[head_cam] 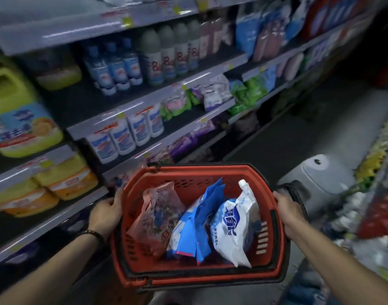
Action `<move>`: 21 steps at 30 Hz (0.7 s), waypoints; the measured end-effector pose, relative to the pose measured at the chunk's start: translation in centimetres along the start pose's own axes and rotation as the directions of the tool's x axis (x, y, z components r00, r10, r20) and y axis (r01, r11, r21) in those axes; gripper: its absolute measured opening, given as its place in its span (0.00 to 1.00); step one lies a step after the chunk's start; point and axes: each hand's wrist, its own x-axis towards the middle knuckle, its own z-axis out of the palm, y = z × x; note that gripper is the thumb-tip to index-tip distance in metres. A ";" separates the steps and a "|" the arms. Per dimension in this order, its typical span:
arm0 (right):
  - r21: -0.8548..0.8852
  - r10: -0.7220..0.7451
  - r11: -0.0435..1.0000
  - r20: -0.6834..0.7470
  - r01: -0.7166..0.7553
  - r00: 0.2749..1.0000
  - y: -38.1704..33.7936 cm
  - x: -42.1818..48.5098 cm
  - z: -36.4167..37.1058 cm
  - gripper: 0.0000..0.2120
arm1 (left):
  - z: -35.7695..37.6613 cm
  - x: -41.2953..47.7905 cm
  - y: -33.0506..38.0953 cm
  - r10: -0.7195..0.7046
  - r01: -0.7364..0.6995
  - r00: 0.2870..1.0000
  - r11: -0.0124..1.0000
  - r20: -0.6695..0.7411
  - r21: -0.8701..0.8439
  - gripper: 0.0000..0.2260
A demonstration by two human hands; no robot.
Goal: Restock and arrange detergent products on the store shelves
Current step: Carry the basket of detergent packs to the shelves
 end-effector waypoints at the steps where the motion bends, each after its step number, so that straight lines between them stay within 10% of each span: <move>1: 0.005 0.021 1.000 -0.022 -0.021 1.000 -0.7 1.0 -0.9 0.26 | 1.2 1.2 1.7 0.032 -0.033 0.999 0.999 0.024 0.026 0.33; 6: 0.089 0.081 0.994 -0.118 -0.070 0.990 -3.5 5.9 -5.0 0.14 | 6.1 6.1 11.7 0.247 -0.254 0.963 0.966 0.112 0.053 0.30; 21: 0.231 0.254 0.947 -0.112 -0.223 0.961 -9.8 32.5 -16.4 0.21 | 24.2 17.2 41.5 0.150 -0.201 0.955 0.962 0.256 0.185 0.39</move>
